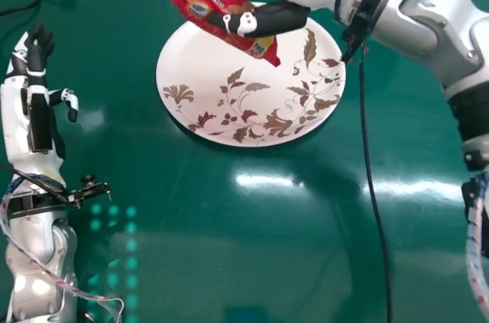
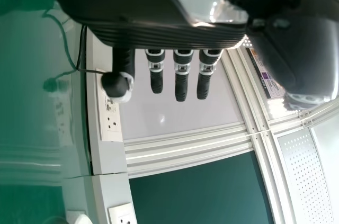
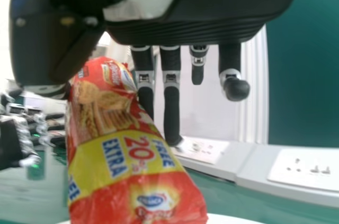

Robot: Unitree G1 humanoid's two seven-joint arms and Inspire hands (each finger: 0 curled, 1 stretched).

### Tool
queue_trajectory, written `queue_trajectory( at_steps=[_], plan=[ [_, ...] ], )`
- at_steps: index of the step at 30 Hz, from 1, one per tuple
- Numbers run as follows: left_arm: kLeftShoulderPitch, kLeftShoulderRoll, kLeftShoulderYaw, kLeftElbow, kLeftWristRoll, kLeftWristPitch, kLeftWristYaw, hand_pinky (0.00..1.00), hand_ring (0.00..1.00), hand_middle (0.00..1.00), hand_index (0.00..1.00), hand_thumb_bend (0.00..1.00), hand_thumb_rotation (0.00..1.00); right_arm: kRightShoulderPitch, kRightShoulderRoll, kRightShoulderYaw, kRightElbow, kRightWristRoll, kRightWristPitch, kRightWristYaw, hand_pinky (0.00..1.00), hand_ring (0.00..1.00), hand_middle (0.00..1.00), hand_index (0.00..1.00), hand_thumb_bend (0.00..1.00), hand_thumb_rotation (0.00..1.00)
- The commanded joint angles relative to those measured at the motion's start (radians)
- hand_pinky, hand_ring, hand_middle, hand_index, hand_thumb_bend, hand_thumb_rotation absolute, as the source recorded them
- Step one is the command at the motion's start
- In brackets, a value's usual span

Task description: Pick up biscuit and place it in the plate

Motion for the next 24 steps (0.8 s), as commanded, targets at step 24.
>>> queue_trajectory(
  at_steps=[24],
  plan=[
    [0.037, -0.019, -0.004, 0.007, 0.002, 0.005, 0.008, 0.0, 1.0, 0.95, 0.97, 0.72, 1.0, -0.123, 0.048, 0.225, 0.317, -0.123, 0.117, -0.127, 0.08, 0.38, 0.44, 0.51, 0.51, 0.0]
  ],
)
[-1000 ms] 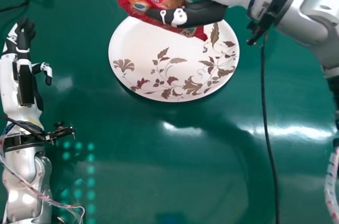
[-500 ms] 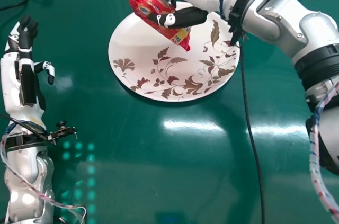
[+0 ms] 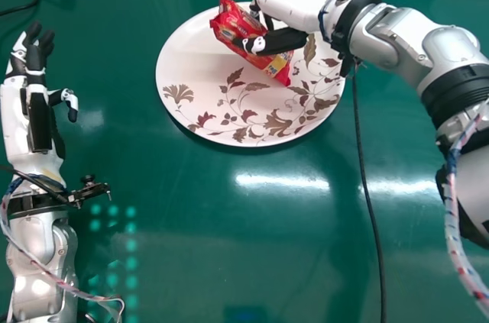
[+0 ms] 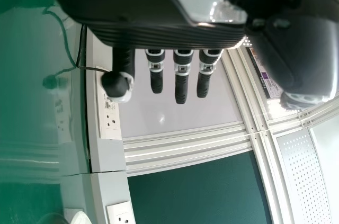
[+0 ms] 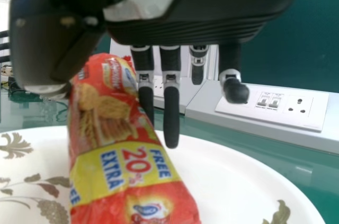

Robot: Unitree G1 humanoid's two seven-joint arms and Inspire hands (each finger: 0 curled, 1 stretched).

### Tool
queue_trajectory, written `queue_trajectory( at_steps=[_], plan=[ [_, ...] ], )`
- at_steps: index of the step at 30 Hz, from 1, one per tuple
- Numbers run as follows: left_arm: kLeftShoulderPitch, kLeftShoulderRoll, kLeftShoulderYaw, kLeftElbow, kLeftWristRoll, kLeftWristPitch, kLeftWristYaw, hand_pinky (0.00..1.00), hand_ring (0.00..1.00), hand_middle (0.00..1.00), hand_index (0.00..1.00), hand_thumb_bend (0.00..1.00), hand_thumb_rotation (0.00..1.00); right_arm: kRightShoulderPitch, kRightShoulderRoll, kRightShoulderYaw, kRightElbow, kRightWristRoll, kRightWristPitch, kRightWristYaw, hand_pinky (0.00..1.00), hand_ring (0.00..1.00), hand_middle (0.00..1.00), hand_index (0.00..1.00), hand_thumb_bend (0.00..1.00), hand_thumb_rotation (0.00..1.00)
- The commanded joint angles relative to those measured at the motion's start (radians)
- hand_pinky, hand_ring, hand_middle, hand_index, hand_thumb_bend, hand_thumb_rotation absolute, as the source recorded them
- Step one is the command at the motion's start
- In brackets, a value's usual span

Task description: Pick up biscuit and place it in the plate

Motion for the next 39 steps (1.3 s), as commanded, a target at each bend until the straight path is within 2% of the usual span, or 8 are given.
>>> queue_trajectory(
  at_steps=[1, 10, 11, 13, 19, 24, 34, 39],
  plan=[
    [0.035, -0.018, -0.005, 0.011, 0.001, 0.003, 0.005, 0.0, 1.0, 0.95, 0.97, 0.71, 1.0, -0.027, -0.004, 0.012, -0.004, 0.003, -0.002, -0.01, 0.08, 0.38, 0.44, 0.51, 0.51, 0.0],
    [0.033, -0.024, -0.003, 0.009, -0.003, 0.01, 0.01, 0.0, 1.0, 0.94, 0.96, 0.73, 1.0, -0.026, -0.009, -0.004, -0.005, 0.063, -0.013, 0.062, 0.16, 0.36, 0.47, 0.52, 0.51, 0.0],
    [0.033, -0.023, -0.003, 0.011, 0.002, 0.008, 0.011, 0.0, 1.0, 0.94, 0.96, 0.74, 1.0, -0.028, -0.013, 0.0, -0.012, 0.063, -0.006, 0.078, 0.29, 0.45, 0.54, 0.51, 0.51, 0.07],
    [0.032, -0.021, -0.004, 0.013, 0.011, 0.006, 0.014, 0.0, 1.0, 0.94, 0.96, 0.74, 1.0, -0.031, -0.022, 0.01, -0.022, 0.056, -0.001, 0.096, 0.49, 0.62, 0.69, 0.72, 0.77, 0.35],
    [0.028, -0.017, -0.005, 0.021, 0.001, -0.002, 0.009, 0.0, 1.0, 0.94, 0.97, 0.74, 1.0, -0.021, -0.028, -0.002, -0.046, 0.074, 0.029, 0.142, 0.69, 0.87, 0.99, 0.98, 1.0, 0.76],
    [0.026, -0.015, -0.005, 0.025, 0.007, -0.002, 0.012, 0.0, 1.0, 0.94, 0.97, 0.75, 1.0, -0.003, -0.038, -0.028, -0.092, 0.109, 0.083, 0.203, 0.77, 0.97, 1.0, 1.0, 1.0, 0.8],
    [0.012, -0.012, -0.004, 0.062, 0.006, -0.026, 0.01, 0.0, 0.99, 0.93, 0.96, 0.71, 1.0, 0.109, -0.111, -0.163, -0.256, 0.262, 0.174, 0.29, 0.68, 0.94, 1.0, 1.0, 1.0, 0.75],
    [0.007, -0.014, -0.006, 0.09, -0.005, -0.045, 0.004, 0.0, 0.97, 0.91, 0.94, 0.73, 1.0, 0.246, -0.169, -0.29, -0.459, 0.348, 0.322, 0.335, 0.71, 0.92, 1.0, 1.0, 0.96, 0.73]
  ],
)
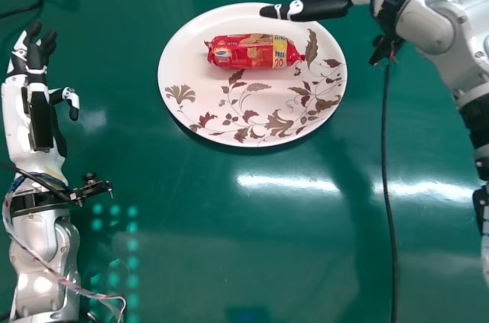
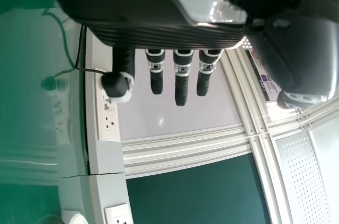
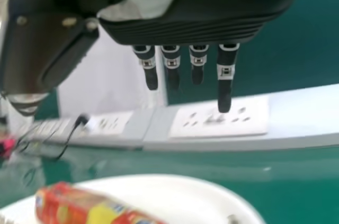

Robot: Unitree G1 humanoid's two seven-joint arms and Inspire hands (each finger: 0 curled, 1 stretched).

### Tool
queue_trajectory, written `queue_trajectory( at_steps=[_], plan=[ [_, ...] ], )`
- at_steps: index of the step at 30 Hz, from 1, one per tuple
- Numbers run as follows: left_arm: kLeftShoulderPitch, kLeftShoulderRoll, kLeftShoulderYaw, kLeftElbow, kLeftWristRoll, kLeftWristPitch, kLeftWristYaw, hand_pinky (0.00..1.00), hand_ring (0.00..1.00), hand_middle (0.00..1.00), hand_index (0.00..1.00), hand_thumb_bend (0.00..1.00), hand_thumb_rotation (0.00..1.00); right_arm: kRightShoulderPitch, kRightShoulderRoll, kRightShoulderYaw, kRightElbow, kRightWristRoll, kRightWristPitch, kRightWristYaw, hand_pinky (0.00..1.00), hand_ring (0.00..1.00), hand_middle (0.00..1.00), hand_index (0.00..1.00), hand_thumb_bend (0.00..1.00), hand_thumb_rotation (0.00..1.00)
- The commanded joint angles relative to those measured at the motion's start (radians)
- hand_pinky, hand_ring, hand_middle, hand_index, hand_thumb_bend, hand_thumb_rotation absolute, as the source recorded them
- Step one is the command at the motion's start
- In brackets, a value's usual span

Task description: Pick up biscuit and place it in the plate

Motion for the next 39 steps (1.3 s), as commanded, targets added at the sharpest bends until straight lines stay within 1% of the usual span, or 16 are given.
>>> queue_trajectory(
  at_steps=[1, 4, 7, 10, 11, 14, 17, 19, 22, 25, 27, 28, 32, 36, 38, 39],
  plan=[
    [0.023, -0.017, -0.008, 0.053, -0.002, -0.023, -0.002, 0.0, 0.95, 0.9, 0.94, 0.74, 0.99, 0.081, -0.028, -0.071, -0.108, 0.053, 0.084, 0.019, 0.71, 0.92, 1.0, 0.99, 0.9, 0.66],
    [0.017, -0.02, -0.017, 0.062, 0.007, -0.029, -0.002, 0.0, 0.93, 0.88, 0.93, 0.76, 0.98, 0.192, -0.026, -0.174, -0.247, 0.148, 0.191, 0.042, 0.76, 0.93, 0.99, 0.94, 0.75, 0.45],
    [0.011, -0.028, -0.024, 0.068, 0.01, -0.025, 0.003, 0.0, 0.89, 0.85, 0.91, 0.79, 0.96, 0.304, -0.014, -0.278, -0.359, 0.235, 0.243, 0.012, 0.77, 0.9, 0.92, 0.88, 0.71, 0.38],
    [0.002, -0.035, -0.027, 0.094, 0.013, -0.044, 0.007, 0.0, 0.83, 0.8, 0.85, 0.82, 0.95, 0.432, 0.029, -0.384, -0.507, 0.327, 0.355, -0.006, 0.66, 0.84, 0.89, 0.87, 0.7, 0.37],
    [-0.001, -0.035, -0.027, 0.103, 0.014, -0.05, 0.007, 0.0, 0.81, 0.79, 0.83, 0.83, 0.95, 0.475, 0.046, -0.416, -0.566, 0.355, 0.405, -0.007, 0.66, 0.85, 0.9, 0.88, 0.68, 0.36],
    [-0.01, -0.038, -0.028, 0.125, 0.023, -0.064, 0.014, 0.0, 0.76, 0.76, 0.79, 0.81, 0.95, 0.597, 0.094, -0.503, -0.724, 0.452, 0.518, -0.002, 0.69, 0.88, 0.93, 0.9, 0.66, 0.39],
    [-0.017, -0.041, -0.03, 0.138, 0.028, -0.071, 0.023, 0.0, 0.73, 0.73, 0.76, 0.79, 0.96, 0.697, 0.121, -0.557, -0.837, 0.516, 0.57, 0.001, 0.65, 0.88, 0.94, 0.91, 0.62, 0.4],
    [-0.021, -0.044, -0.032, 0.148, 0.026, -0.074, 0.023, 0.0, 0.71, 0.72, 0.74, 0.77, 0.97, 0.755, 0.137, -0.583, -0.883, 0.548, 0.567, -0.004, 0.61, 0.88, 0.95, 0.92, 0.58, 0.38],
    [-0.027, -0.048, -0.036, 0.164, 0.028, -0.082, 0.027, 0.0, 0.72, 0.72, 0.73, 0.79, 0.97, 0.826, 0.155, -0.604, -0.923, 0.571, 0.543, -0.014, 0.71, 0.88, 0.94, 0.92, 0.55, 0.4],
    [-0.038, -0.055, -0.038, 0.178, 0.024, -0.091, 0.031, 0.0, 0.7, 0.71, 0.72, 0.82, 0.96, 0.874, 0.167, -0.624, -0.905, 0.608, 0.48, -0.01, 0.78, 0.92, 0.97, 0.94, 0.53, 0.44],
    [-0.046, -0.061, -0.04, 0.187, 0.02, -0.093, 0.033, 0.0, 0.7, 0.71, 0.72, 0.82, 0.95, 0.899, 0.19, -0.628, -0.92, 0.615, 0.472, -0.036, 0.8, 0.93, 0.98, 0.94, 0.53, 0.45],
    [-0.051, -0.062, -0.041, 0.191, 0.021, -0.095, 0.034, 0.0, 0.69, 0.71, 0.72, 0.81, 0.95, 0.909, 0.202, -0.63, -0.925, 0.617, 0.465, -0.049, 0.79, 0.91, 0.97, 0.93, 0.54, 0.46],
    [-0.075, -0.067, -0.043, 0.228, 0.015, -0.111, 0.03, 0.0, 0.69, 0.71, 0.72, 0.84, 0.94, 0.947, 0.241, -0.635, -0.93, 0.635, 0.426, -0.075, 0.79, 0.89, 0.95, 0.93, 0.5, 0.42],
    [-0.108, -0.076, -0.051, 0.266, -0.003, -0.127, 0.017, 0.0, 0.69, 0.71, 0.72, 0.88, 0.91, 0.975, 0.267, -0.643, -0.944, 0.669, 0.401, -0.079, 0.83, 0.92, 0.97, 0.94, 0.45, 0.37],
    [-0.126, -0.08, -0.055, 0.281, -0.015, -0.133, 0.008, 0.26, 0.68, 0.71, 0.71, 0.88, 0.88, 0.984, 0.274, -0.646, -0.946, 0.674, 0.387, -0.086, 0.83, 0.92, 0.97, 0.93, 0.45, 0.37],
    [-0.134, -0.081, -0.058, 0.286, -0.017, -0.135, 0.004, 0.32, 0.68, 0.71, 0.71, 0.89, 0.88, 0.989, 0.275, -0.647, -0.949, 0.671, 0.38, -0.093, 0.82, 0.91, 0.96, 0.92, 0.46, 0.38]
  ],
)
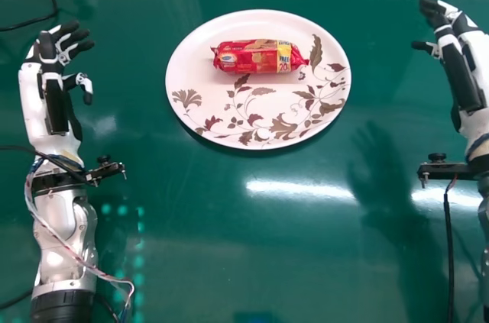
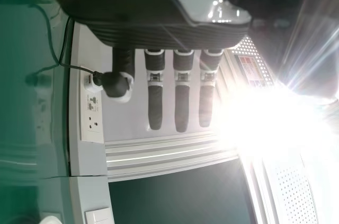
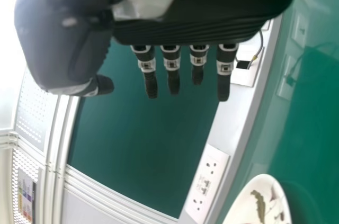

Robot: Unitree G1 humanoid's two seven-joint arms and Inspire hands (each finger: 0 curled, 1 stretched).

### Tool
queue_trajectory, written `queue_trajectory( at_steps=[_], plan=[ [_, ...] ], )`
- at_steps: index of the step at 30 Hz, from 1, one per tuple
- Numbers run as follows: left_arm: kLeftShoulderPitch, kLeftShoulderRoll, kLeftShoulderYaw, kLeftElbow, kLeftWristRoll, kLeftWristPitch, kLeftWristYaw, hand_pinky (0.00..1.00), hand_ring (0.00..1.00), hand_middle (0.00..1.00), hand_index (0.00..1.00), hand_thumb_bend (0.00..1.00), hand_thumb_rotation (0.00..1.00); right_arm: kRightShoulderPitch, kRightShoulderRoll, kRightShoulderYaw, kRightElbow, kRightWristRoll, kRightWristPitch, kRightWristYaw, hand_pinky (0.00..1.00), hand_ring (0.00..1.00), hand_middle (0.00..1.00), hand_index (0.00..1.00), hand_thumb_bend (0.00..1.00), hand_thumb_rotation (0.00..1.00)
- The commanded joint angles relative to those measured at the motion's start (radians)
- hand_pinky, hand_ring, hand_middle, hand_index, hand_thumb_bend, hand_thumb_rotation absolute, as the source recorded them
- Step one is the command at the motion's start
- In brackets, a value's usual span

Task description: Pick up biscuit and place it in the plate

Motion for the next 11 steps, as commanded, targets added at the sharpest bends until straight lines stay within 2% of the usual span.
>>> queue_trajectory(
  at_steps=[1, 4, 8, 11],
  plan=[
    [0.018, -0.051, -0.039, 0.067, -0.008, -0.019, -0.012, 0.35, 0.68, 0.71, 0.71, 0.89, 0.88, 0.027, 0.017, -0.015, -0.022, 0.007, -0.029, -0.023, 0.81, 0.91, 0.96, 0.92, 0.47, 0.39],
    [0.003, -0.055, -0.045, 0.07, -0.019, -0.012, -0.021, 0.38, 0.68, 0.71, 0.7, 0.92, 0.87, 0.048, 0.032, -0.016, -0.04, 0.004, -0.042, -0.045, 0.8, 0.9, 0.95, 0.91, 0.49, 0.41],
    [-0.011, -0.054, -0.048, 0.092, -0.023, -0.027, -0.03, 0.39, 0.68, 0.71, 0.7, 0.89, 0.87, 0.086, 0.064, -0.008, -0.071, -0.03, -0.059, -0.096, 0.8, 0.88, 0.92, 0.89, 0.53, 0.42],
    [-0.019, -0.051, -0.048, 0.11, -0.032, -0.044, -0.045, 0.4, 0.69, 0.72, 0.71, 0.87, 0.87, 0.115, 0.096, -0.008, -0.11, -0.031, -0.038, -0.129, 0.81, 0.88, 0.92, 0.88, 0.55, 0.42]
  ],
)
